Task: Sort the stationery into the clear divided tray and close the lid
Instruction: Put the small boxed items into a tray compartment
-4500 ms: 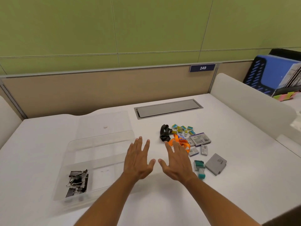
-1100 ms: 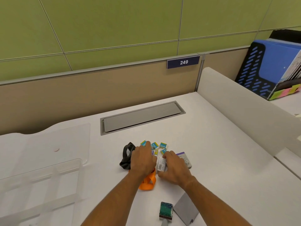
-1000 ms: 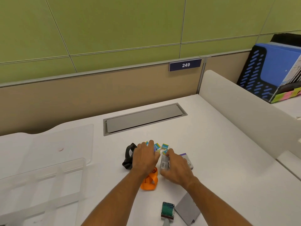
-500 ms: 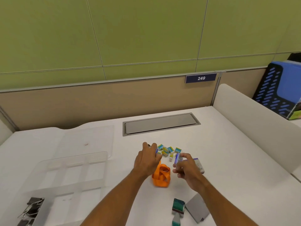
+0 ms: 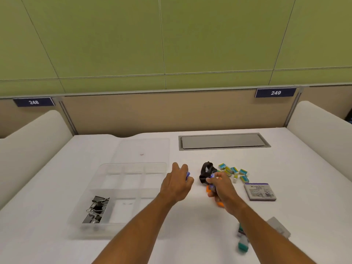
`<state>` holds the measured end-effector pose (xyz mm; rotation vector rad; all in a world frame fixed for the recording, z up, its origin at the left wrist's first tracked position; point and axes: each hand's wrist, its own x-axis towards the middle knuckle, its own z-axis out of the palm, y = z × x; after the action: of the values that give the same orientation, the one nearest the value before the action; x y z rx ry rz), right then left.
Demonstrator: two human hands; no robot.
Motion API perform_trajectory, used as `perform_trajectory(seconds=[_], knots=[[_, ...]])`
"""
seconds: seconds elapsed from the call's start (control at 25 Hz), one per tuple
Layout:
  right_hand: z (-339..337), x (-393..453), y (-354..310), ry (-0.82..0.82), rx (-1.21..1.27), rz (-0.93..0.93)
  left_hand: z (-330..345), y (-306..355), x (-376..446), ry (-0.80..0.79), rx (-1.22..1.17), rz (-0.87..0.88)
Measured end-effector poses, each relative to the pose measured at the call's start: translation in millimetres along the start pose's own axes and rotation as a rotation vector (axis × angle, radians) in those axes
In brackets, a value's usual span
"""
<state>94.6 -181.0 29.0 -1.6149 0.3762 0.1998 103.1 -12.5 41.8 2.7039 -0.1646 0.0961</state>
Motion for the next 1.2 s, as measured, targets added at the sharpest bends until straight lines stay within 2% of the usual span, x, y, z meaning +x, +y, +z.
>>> perform_trajectory(seconds=[0.16,0.28,0.92,1.2], knots=[[43.2,-6.3,0.7,0.0,-0.289,-0.17,-19.0,-38.0,-14.6,0.001,-0.013,-0.011],[78.9,-10.3,-1.2,0.036,-0.4,-0.258,-33.0,-70.9,-22.0,0.005,-0.038,-0.019],[224.0,-25.3,2.0,0.052,-0.558,-0.382,-67.5,-226.9,-42.4,0.041,-0.043,-0.035],[244.2,-26.5,6.2,0.096,-0.579,-0.395,-68.5,-249.7,-32.1,0.052,-0.127,-0.034]])
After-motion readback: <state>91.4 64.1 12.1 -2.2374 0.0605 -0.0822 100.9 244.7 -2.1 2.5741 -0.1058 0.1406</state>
